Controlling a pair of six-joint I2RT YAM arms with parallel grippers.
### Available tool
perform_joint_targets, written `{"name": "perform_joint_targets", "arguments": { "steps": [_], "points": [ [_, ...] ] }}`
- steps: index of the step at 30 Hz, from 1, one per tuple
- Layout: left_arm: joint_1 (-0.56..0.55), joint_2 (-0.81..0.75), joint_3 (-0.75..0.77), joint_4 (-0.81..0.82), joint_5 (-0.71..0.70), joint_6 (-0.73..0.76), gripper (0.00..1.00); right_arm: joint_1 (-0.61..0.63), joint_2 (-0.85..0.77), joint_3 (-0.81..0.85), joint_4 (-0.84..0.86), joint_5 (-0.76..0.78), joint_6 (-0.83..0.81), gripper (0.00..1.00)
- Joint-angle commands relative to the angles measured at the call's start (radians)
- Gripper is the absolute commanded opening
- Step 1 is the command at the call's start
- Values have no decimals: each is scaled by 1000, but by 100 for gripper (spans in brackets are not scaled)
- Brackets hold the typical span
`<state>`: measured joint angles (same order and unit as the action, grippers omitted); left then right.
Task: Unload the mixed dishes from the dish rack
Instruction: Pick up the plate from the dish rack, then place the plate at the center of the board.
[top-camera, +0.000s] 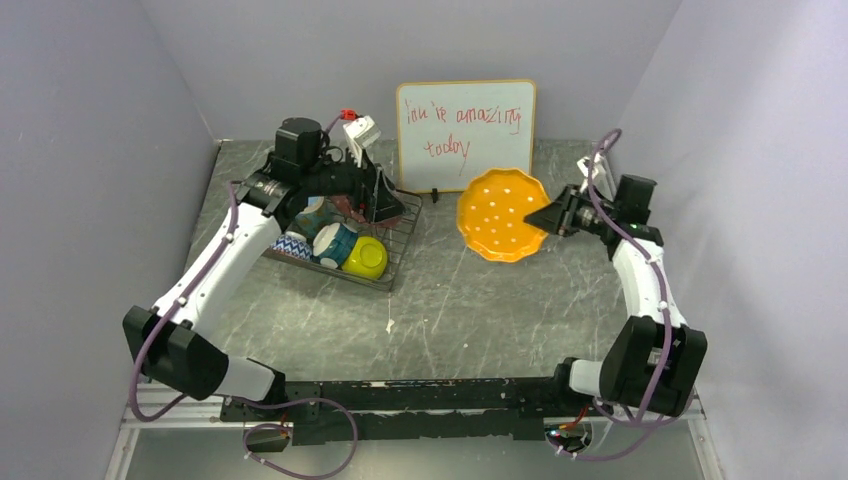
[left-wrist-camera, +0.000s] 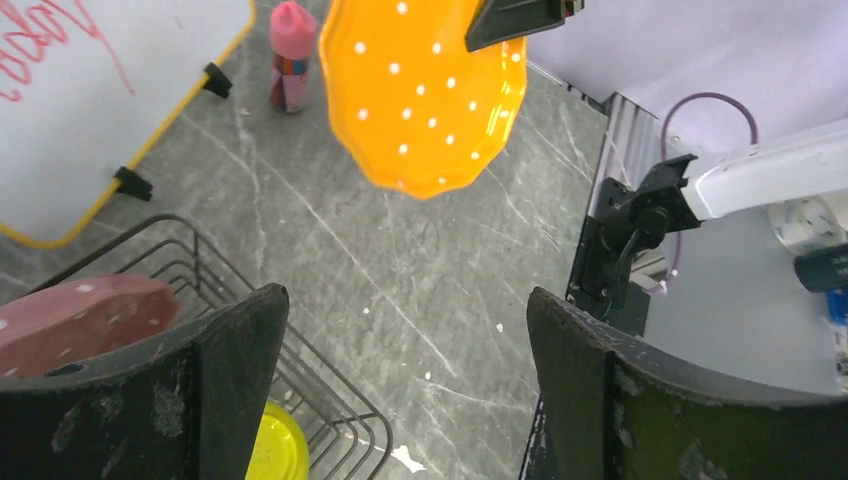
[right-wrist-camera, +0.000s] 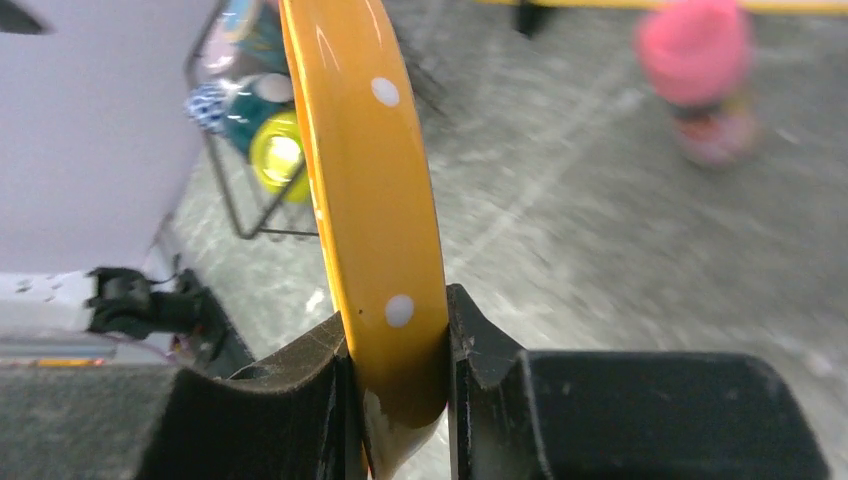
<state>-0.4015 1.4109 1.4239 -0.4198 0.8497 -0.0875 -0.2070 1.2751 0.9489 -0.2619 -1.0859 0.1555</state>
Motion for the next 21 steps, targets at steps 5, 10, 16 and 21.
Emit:
{"name": "perform_joint_targets", "arguments": {
  "steps": [5, 10, 16, 21],
  "points": [
    [3, -95, 39, -105, -123, 161, 94, -317, 57, 47, -405, -1, -371, 0],
    [3, -108, 22, -101, -141, 166, 94, -412, 199, 80, -447, 57, -379, 0],
    [3, -116, 7, -97, -162, 173, 94, -420, 317, 103, -332, 107, -261, 0],
    [3, -118, -2, -94, -167, 176, 94, -420, 409, 147, -275, 99, -198, 0]
  ]
}}
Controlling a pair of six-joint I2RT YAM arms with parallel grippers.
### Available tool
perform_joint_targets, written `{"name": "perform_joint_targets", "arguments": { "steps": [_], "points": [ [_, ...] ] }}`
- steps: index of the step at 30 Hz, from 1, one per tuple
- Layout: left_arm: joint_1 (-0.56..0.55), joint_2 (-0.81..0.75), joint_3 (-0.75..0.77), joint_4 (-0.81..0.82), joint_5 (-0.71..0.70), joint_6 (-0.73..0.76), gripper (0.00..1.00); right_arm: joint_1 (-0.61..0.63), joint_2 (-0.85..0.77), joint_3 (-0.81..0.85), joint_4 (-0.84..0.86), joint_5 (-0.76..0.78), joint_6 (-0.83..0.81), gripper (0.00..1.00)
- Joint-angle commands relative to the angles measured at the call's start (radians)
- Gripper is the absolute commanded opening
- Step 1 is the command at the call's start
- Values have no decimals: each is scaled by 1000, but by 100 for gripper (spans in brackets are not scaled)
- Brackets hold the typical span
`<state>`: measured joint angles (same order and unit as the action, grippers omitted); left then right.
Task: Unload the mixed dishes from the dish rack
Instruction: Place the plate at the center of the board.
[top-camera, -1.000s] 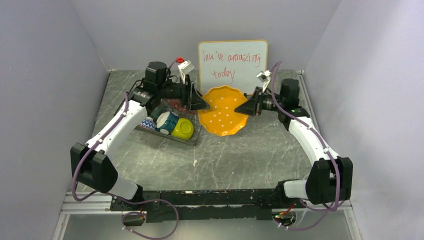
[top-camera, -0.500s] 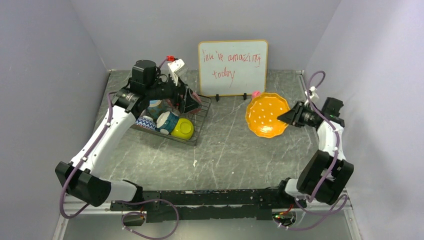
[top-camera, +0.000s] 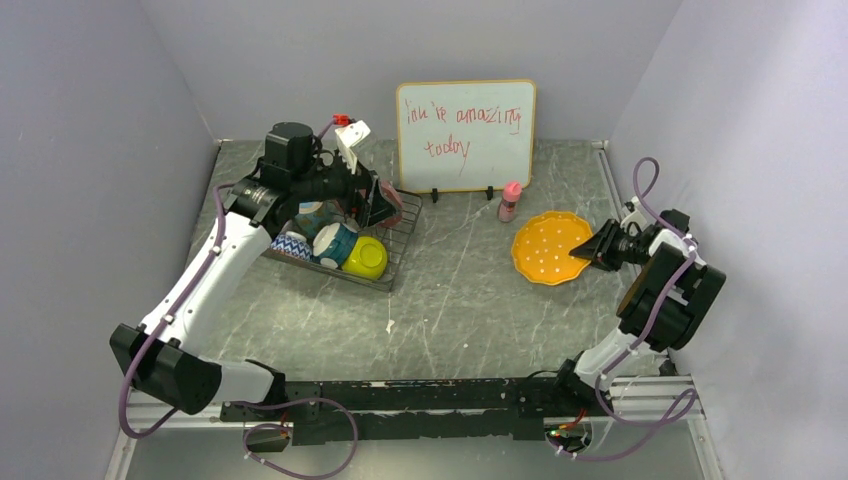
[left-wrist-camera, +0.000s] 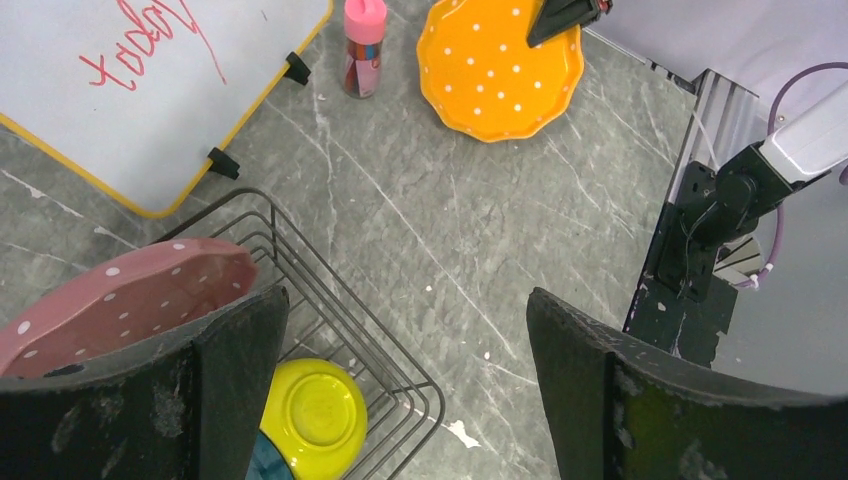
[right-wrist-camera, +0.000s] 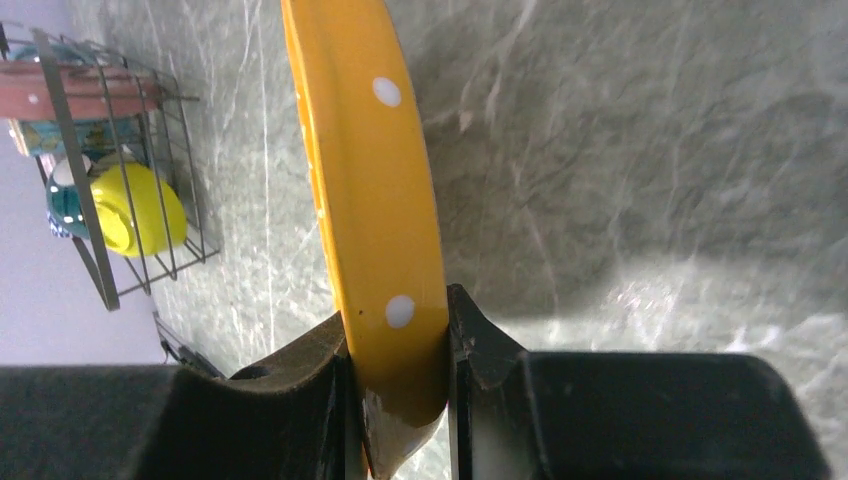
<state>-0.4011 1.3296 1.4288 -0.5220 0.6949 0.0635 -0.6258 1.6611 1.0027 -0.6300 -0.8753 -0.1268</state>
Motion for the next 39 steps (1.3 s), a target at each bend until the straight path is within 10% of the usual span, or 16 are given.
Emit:
{"name": "perform_joint_targets", "arguments": {
  "steps": [1, 13, 22, 39],
  "points": [
    [2, -35, -7, 8, -14, 26, 94, -2, 43, 99, 99, -117, 92, 0],
    [2, 1, 9, -1, -34, 28, 94, 0, 176, 113, 208, -150, 187, 0],
    [2, 54, 31, -35, -68, 58, 94, 12, 253, 139, 214, -100, 185, 45],
    [4, 273, 224, -224, -386, 382, 94, 14, 264, 200, 107, 128, 37, 83]
  ]
}}
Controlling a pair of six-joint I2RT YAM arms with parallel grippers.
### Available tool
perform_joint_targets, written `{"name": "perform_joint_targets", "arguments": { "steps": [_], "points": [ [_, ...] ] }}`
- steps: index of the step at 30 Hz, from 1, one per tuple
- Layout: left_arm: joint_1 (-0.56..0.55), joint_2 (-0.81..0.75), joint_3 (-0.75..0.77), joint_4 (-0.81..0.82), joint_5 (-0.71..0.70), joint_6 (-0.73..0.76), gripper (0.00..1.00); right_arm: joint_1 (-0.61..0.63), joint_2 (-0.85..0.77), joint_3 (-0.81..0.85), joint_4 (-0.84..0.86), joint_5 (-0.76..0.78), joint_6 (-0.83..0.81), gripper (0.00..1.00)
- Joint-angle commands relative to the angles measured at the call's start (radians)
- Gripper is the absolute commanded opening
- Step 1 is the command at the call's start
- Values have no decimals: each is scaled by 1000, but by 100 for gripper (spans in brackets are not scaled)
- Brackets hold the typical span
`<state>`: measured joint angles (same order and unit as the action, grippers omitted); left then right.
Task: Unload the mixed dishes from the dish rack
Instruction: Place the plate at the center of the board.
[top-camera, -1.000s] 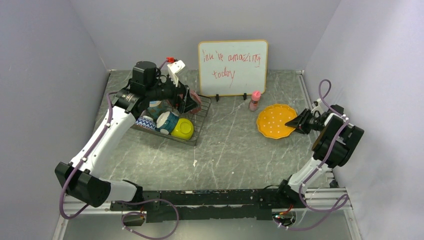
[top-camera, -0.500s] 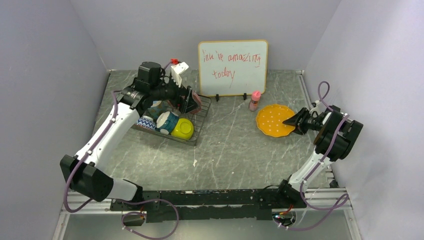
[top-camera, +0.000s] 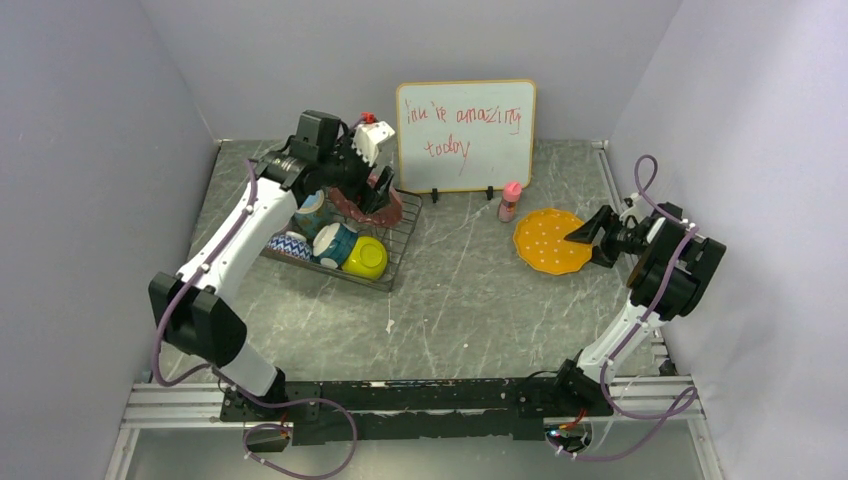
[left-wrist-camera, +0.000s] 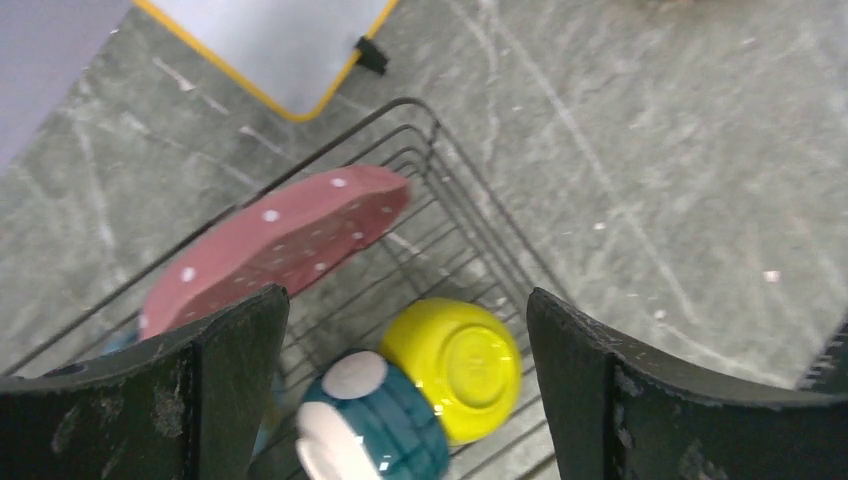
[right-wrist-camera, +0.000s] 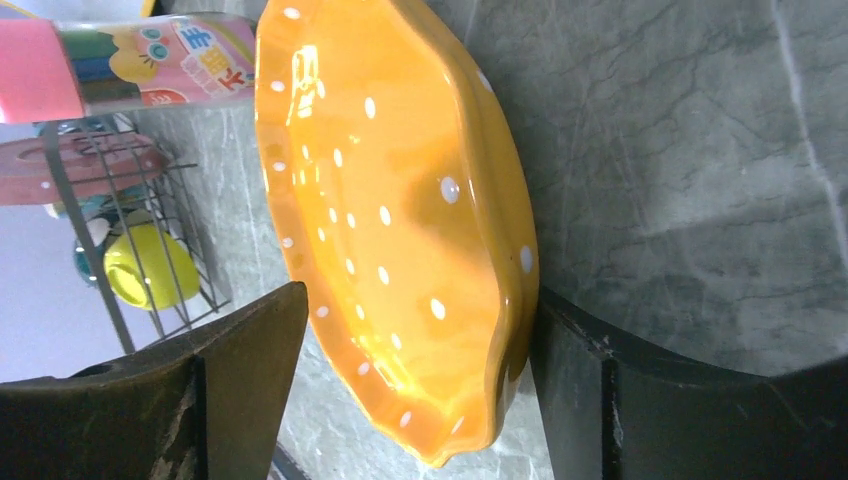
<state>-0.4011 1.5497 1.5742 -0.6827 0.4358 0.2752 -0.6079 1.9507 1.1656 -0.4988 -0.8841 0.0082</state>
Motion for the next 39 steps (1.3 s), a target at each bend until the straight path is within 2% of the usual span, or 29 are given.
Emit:
{"name": "perform_joint_targets", "arguments": {
  "steps": [1, 9, 17, 22, 28, 35, 39],
  "points": [
    [4, 65, 89, -68, -146, 201, 94, -4, -27, 40, -36, 148, -110, 85],
    [10, 122, 164, -90, -190, 422, 94, -4, -53, 23, -53, 233, -156, 91],
    [32, 187, 213, -131, -150, 657, 93, -4, -120, -4, -57, 320, -215, 92],
    [59, 204, 230, -157, -54, 823, 94, -4, -188, -24, -70, 348, -270, 93],
    [64, 324, 371, -289, -26, 997, 92, -4, -263, -41, -109, 358, -334, 93],
    [64, 422, 424, -349, -70, 1159, 91, -4, -339, -59, -150, 374, -387, 93],
    [63, 451, 429, -337, -80, 1202, 88, -6, -381, -71, -167, 384, -408, 93]
  ]
}}
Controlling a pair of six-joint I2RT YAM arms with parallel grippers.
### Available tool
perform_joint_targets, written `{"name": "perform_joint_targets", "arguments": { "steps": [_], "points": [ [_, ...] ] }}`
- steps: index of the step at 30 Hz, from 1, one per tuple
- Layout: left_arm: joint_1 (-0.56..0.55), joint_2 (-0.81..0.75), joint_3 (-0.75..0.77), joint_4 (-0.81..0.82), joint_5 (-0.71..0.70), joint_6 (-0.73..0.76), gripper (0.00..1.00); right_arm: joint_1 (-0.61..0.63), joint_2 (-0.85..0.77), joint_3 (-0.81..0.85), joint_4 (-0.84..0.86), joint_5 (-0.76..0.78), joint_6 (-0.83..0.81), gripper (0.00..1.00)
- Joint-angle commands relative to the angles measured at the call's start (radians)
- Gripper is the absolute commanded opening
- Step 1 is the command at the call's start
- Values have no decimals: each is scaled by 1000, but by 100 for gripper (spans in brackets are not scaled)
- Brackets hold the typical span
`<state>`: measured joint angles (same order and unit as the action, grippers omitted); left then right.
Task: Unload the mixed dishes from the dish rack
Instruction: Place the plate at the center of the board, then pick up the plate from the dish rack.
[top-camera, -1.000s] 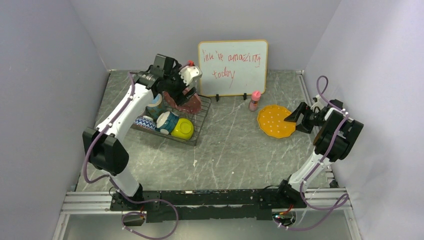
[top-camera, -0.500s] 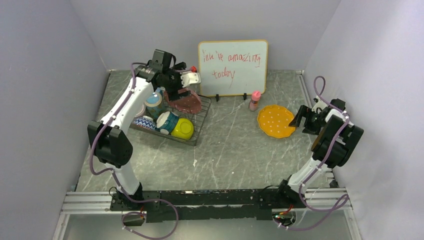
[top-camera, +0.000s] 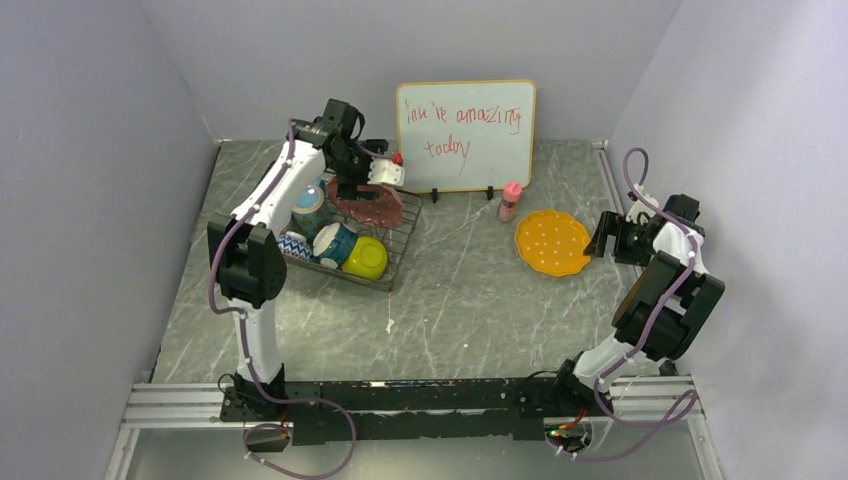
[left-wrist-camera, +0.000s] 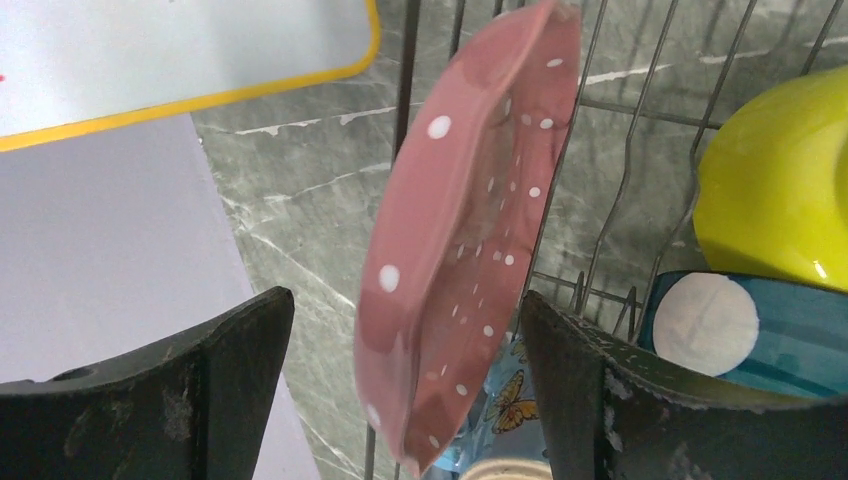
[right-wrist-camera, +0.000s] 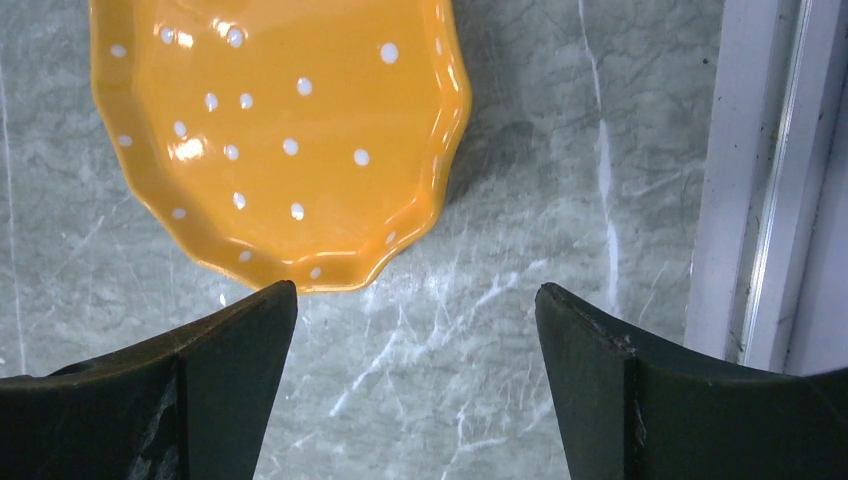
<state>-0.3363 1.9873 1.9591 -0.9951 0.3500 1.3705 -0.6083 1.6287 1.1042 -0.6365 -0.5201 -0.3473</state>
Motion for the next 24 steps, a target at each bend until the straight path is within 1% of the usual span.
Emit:
{"name": "perform_joint_targets", "arguments": {
  "steps": [1, 4, 9, 12, 16, 22, 23, 24],
  "points": [
    [-1, 21, 50, -22, 4, 112, 88, -6, -69, -12, -34, 20, -56, 93],
    [-3, 47, 60, -24, 1, 129, 82, -5, -90, -23, -40, 18, -62, 93],
    [-3, 72, 49, -16, -27, 157, 67, -5, -104, -32, -50, 14, -67, 93],
    [-4, 71, 47, -6, -35, 159, 55, -5, -102, -20, -60, 15, -66, 93],
    [-4, 56, 44, 9, -39, 151, 34, -6, -99, -1, -70, 9, -60, 93],
    [-4, -10, 5, 43, -27, 137, 7, -5, -105, 17, -87, 3, -58, 93],
    [-4, -25, 0, 50, -24, 139, 3, -5, -107, 21, -91, 5, -59, 93],
    [-4, -38, -5, 57, -21, 140, 3, -6, -111, 24, -95, 5, -60, 92]
  ]
}}
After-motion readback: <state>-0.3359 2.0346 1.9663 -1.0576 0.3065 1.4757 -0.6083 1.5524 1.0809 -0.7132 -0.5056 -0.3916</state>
